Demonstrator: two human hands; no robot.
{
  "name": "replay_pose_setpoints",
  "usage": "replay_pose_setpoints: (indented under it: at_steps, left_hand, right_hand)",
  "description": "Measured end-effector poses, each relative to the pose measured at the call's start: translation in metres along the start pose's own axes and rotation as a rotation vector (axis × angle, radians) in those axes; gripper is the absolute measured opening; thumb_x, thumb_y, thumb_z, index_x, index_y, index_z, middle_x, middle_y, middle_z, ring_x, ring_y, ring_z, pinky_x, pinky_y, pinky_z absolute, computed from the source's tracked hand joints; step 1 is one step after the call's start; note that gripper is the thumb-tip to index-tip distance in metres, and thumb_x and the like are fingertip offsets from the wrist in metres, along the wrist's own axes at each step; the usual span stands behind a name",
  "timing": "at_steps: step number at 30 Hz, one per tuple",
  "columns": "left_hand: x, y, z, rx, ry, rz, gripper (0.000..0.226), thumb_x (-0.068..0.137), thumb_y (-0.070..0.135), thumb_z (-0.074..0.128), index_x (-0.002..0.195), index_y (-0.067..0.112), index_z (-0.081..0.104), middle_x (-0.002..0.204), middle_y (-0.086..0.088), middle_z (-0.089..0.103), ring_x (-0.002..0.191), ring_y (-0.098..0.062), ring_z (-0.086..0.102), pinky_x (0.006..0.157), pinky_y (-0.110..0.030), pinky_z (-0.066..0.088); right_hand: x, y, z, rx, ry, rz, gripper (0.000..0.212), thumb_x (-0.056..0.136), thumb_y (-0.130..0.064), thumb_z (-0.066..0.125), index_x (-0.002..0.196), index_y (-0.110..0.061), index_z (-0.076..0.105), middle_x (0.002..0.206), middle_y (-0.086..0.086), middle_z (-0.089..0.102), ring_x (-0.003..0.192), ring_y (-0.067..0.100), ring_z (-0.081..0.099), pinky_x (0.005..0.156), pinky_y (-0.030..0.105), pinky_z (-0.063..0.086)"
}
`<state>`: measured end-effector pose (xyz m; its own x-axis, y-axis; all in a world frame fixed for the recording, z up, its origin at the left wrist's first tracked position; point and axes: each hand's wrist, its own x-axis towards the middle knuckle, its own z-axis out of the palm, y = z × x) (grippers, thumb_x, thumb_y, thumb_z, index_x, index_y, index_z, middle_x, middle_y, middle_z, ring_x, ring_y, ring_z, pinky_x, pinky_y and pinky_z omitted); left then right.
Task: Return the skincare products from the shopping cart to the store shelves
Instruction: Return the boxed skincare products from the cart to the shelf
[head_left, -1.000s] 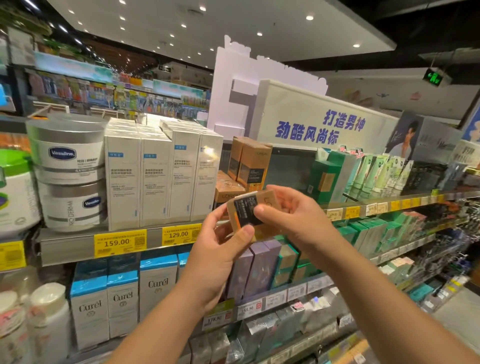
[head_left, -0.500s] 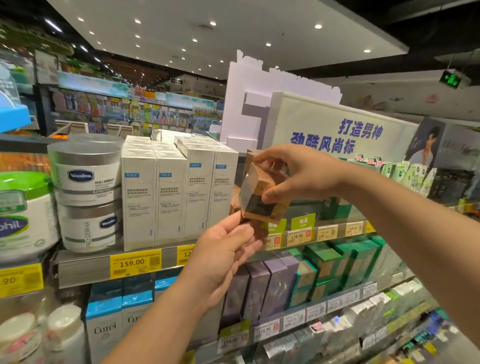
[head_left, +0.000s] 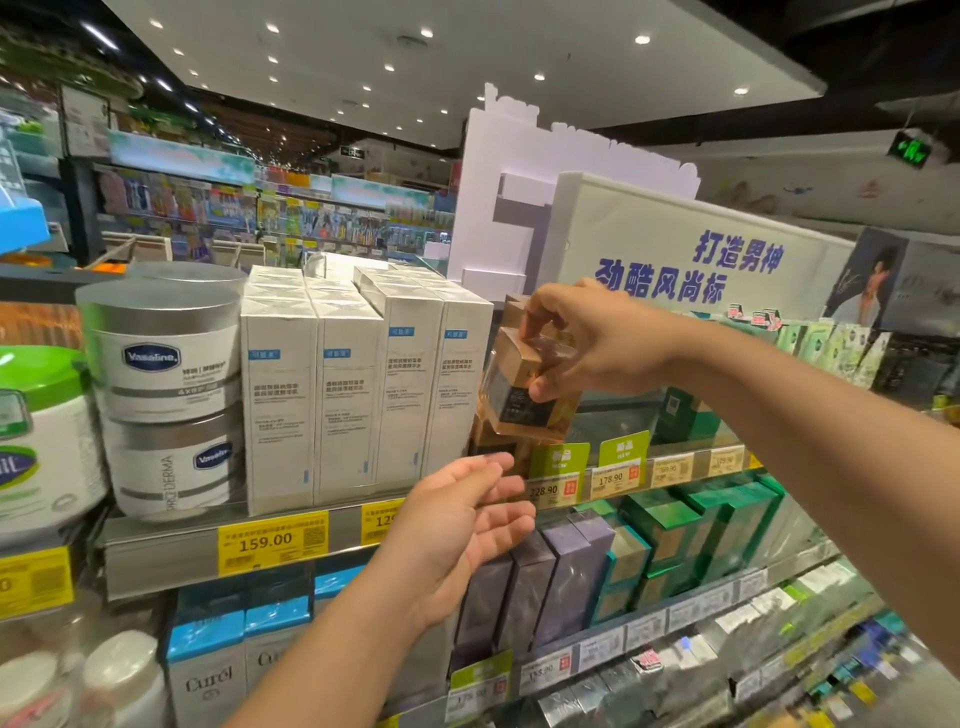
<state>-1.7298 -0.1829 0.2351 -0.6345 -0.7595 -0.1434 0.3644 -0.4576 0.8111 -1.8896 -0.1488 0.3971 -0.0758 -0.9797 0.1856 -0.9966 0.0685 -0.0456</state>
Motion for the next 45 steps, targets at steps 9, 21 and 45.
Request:
replay_pose_setpoints:
  at_steps: [9, 21, 45]
  left_hand:
    - [0.006, -0.005, 0.011, 0.159, -0.021, 0.048, 0.007, 0.106, 0.017, 0.053, 0.106, 0.013, 0.059, 0.089, -0.010, 0.064, 0.057, -0.014, 0.066, 0.047, -0.022, 0.055]
    - [0.021, -0.007, 0.015, 0.174, -0.026, 0.090, 0.005, 0.107, 0.024, 0.053, 0.102, 0.023, 0.055, 0.064, 0.001, 0.075, 0.055, -0.014, 0.067, 0.058, -0.029, 0.060]
    - [0.040, -0.012, 0.039, -0.053, 0.222, 0.163, 0.017, 0.107, 0.024, 0.052, 0.099, 0.019, 0.066, 0.077, -0.006, 0.072, 0.044, -0.013, 0.060, 0.039, -0.024, 0.050]
  right_hand:
    - [0.009, -0.005, 0.002, -0.014, -0.024, 0.023, 0.053, 0.077, -0.045, 0.087, 0.115, -0.044, 0.049, 0.115, -0.003, 0.046, 0.108, 0.027, 0.049, 0.098, 0.050, 0.049]
    - [0.024, -0.005, 0.012, -0.052, -0.029, 0.044, 0.052, 0.084, -0.040, 0.082, 0.121, -0.045, 0.046, 0.117, 0.000, 0.042, 0.113, 0.028, 0.039, 0.096, 0.048, 0.043]
    - [0.024, -0.011, 0.030, -0.007, 0.022, -0.001, 0.048, 0.098, -0.025, 0.068, 0.137, -0.035, 0.041, 0.140, 0.001, 0.044, 0.136, 0.025, 0.027, 0.114, 0.050, 0.019]
